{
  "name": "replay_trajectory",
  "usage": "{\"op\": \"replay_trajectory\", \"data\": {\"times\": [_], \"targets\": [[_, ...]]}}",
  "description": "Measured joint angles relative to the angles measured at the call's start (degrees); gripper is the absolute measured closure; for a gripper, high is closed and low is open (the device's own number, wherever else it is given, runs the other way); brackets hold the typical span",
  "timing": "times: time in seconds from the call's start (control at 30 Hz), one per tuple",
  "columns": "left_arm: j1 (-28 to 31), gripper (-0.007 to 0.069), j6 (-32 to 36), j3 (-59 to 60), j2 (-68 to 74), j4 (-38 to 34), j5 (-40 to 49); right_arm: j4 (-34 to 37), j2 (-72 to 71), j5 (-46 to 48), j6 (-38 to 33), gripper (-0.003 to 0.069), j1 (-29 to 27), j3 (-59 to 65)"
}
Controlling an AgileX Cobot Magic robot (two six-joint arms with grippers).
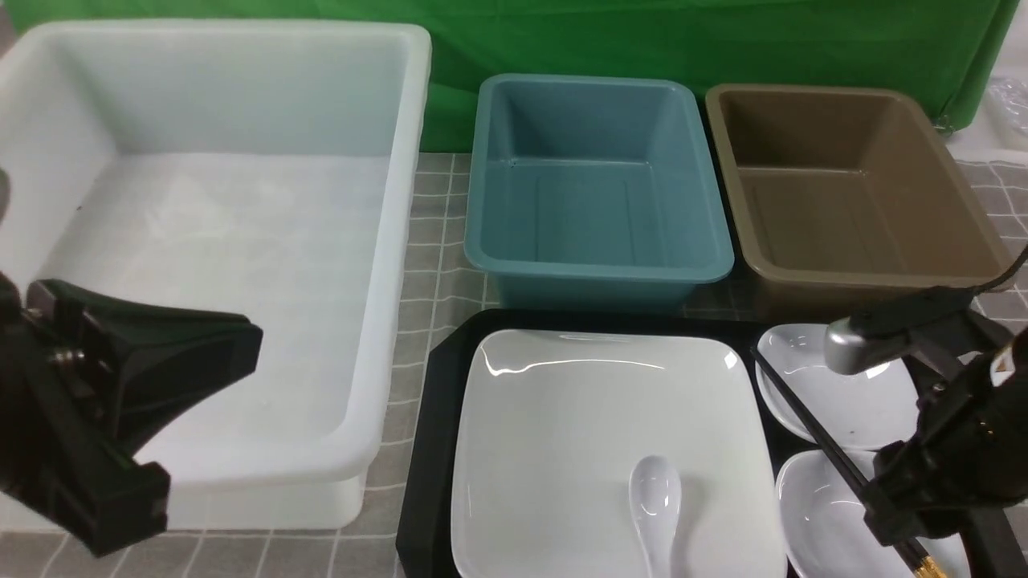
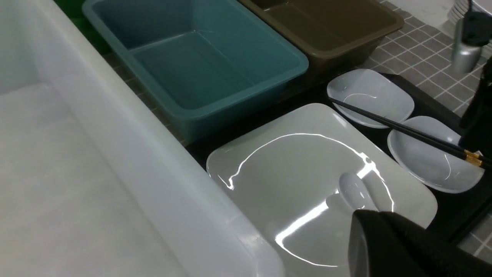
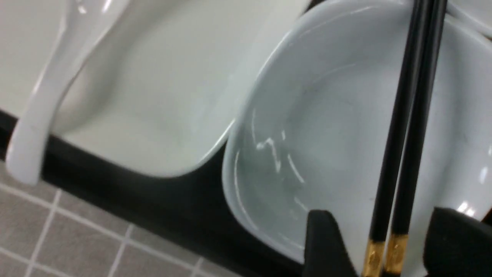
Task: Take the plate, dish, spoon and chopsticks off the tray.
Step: Use the right arm to grab a pair of chopsticks from the plate, then use the right arm to put the chopsticks into the small storage box on the right
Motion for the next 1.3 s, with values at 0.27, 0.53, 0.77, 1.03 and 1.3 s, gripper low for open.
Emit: {"op": "replay_trajectory", "data": {"times": [0.27,0.53,0.77,1.03,1.3], "targets": [[0.0,0.062,1.0,0.0,-0.2,-0.1,-0.2,-0.4,6.8,-3.2,1.0,0.0236,-2.9,0.0],[0.0,0.062,1.0,0.0,-0.2,-0.1,-0.3,-0.4,12.0,-5.4,0.9,0.0256,-3.2,0.0],[0.0,0.062,1.0,0.0,-0.2,-0.1,-0.6,-0.4,12.1,-5.3,-2.0,0.0504,-3.2,0.0],[0.0,0.062,1.7,0.0,-0.2,-0.1,-4.3,-0.4,6.3,-1.8,-7.9,0.0511,-3.0,0.0],[0.0,0.062,7.8,0.0,-0.2,-5.9,-15.3,7.4,-1.9,-4.8,-7.8,0.0511,-1.9,-7.8]]}}
